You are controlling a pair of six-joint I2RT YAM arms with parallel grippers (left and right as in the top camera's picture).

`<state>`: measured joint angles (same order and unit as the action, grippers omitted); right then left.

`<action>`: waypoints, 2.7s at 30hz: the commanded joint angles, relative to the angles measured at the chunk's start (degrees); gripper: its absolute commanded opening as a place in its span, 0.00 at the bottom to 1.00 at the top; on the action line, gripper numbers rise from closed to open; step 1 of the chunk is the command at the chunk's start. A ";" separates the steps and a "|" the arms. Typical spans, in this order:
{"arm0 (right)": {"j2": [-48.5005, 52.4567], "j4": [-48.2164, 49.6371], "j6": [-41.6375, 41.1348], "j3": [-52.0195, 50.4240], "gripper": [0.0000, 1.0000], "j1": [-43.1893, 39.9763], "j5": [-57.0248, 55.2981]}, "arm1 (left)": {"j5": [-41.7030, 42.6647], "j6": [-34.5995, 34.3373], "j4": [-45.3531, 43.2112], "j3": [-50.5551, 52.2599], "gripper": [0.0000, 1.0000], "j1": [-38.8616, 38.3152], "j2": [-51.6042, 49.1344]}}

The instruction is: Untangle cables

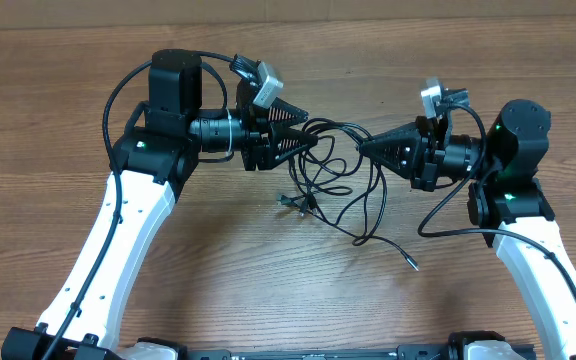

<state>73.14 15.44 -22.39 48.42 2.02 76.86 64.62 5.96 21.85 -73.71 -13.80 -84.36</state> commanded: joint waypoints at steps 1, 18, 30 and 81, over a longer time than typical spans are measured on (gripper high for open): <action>-0.37 0.55 1.92 0.55 0.04 0.22 -0.50 | -0.28 -0.42 -0.28 -0.59 0.50 -0.04 1.20; -0.37 0.48 1.90 0.55 0.04 0.22 -0.66 | -0.57 -0.39 -0.26 -0.59 0.05 -0.04 1.20; -0.37 0.46 1.90 0.55 0.04 0.22 -0.72 | -22.36 -19.34 -0.24 -0.59 0.04 0.09 1.20; -0.37 0.44 1.92 0.55 0.04 0.22 -0.92 | -54.53 -105.48 34.88 -0.59 0.05 8.28 1.22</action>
<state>73.17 15.44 -20.91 48.42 2.24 75.22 11.81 -84.42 53.95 -73.71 -5.93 -84.16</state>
